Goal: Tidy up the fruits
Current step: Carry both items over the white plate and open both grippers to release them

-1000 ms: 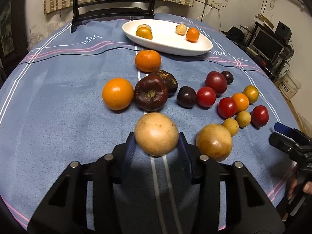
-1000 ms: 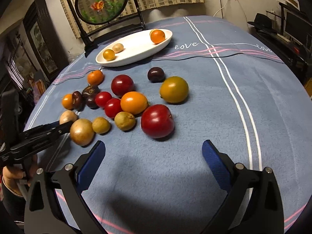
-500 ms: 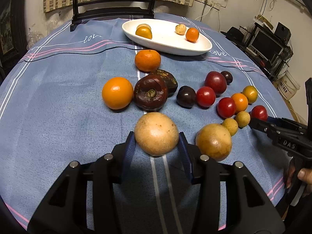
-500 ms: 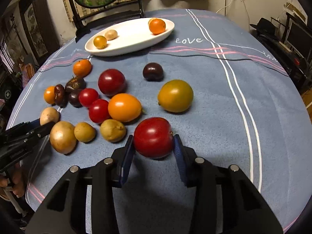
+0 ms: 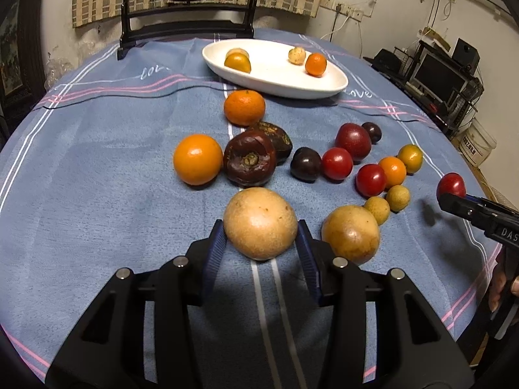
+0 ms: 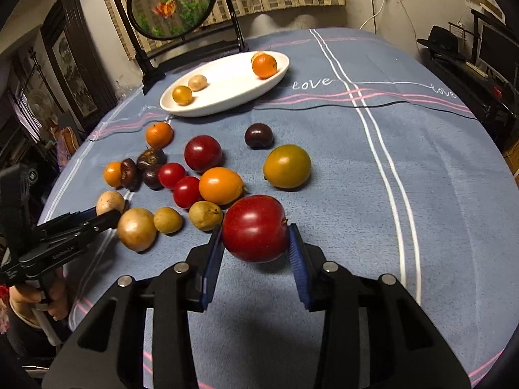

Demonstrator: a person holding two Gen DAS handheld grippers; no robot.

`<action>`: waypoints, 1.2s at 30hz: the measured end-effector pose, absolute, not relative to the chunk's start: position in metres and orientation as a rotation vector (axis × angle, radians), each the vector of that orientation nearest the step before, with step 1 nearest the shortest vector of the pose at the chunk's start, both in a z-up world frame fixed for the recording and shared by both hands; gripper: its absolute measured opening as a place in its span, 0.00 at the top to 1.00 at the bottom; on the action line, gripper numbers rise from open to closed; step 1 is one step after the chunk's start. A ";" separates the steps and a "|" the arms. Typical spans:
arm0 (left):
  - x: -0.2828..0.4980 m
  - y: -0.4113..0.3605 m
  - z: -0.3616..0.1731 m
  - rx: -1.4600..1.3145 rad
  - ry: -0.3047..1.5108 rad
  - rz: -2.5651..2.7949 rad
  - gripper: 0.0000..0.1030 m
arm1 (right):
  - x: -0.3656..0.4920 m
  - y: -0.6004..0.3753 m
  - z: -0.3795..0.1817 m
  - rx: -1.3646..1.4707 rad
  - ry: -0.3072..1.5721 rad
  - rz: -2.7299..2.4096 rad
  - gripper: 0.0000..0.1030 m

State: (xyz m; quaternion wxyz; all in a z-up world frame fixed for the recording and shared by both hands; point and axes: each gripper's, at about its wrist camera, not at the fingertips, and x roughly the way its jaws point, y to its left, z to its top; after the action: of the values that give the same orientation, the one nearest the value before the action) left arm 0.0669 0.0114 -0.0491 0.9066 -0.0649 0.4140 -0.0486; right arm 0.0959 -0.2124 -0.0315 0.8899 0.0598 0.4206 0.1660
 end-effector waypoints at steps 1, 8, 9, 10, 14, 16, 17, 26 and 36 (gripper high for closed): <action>0.064 0.012 -0.048 -0.128 0.852 -0.096 0.56 | 0.094 -0.213 -0.031 0.125 0.870 0.349 0.61; 0.056 0.021 -0.028 -0.105 0.820 -0.111 0.57 | 0.094 -0.206 -0.016 0.141 0.838 0.397 0.61; 0.056 0.023 -0.023 -0.110 0.812 -0.118 0.57 | 0.094 -0.203 -0.014 0.141 0.836 0.410 0.61; 0.057 0.024 -0.016 -0.115 0.800 -0.130 0.56 | 0.095 -0.201 -0.013 0.141 0.835 0.419 0.61; 0.068 0.023 0.008 -0.086 0.753 -0.152 0.56 | 0.103 -0.190 0.000 0.116 0.822 0.448 0.61; 0.081 0.022 0.022 -0.071 0.735 -0.171 0.56 | 0.111 -0.186 0.010 0.109 0.804 0.457 0.61; 0.090 0.023 0.029 -0.070 0.731 -0.183 0.56 | 0.116 -0.183 0.016 0.100 0.791 0.456 0.61; 0.192 0.014 0.062 -0.067 0.749 -0.241 0.56 | 0.207 -0.142 0.051 -0.050 0.756 0.448 0.61; 0.313 -0.007 0.013 -0.074 0.894 -0.197 0.56 | 0.333 -0.113 -0.003 -0.139 0.920 0.365 0.61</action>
State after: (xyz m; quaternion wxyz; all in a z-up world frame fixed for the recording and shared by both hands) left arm 0.3134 -0.0066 0.0126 0.8963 -0.0359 0.4316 -0.0951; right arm 0.3327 -0.1135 -0.0032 0.8778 -0.0667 0.4409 0.1749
